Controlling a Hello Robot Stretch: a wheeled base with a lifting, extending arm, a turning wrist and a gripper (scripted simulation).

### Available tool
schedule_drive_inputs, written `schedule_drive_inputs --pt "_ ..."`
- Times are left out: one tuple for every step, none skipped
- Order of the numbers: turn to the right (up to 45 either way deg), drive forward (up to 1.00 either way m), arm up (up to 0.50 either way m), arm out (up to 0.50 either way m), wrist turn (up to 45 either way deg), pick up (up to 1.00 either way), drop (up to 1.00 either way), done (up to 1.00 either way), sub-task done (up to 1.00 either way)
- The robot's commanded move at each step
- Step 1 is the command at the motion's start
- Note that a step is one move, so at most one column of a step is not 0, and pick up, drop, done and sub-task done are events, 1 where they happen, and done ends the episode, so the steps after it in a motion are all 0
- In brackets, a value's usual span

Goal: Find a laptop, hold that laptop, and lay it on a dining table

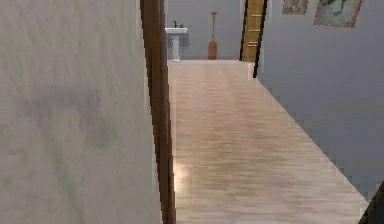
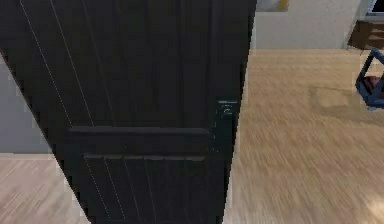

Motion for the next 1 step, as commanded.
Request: schedule_drive_inputs --pt "42.0 0.0 0.0 0.0 0.0 0.0 0.0 0.0 0.0"
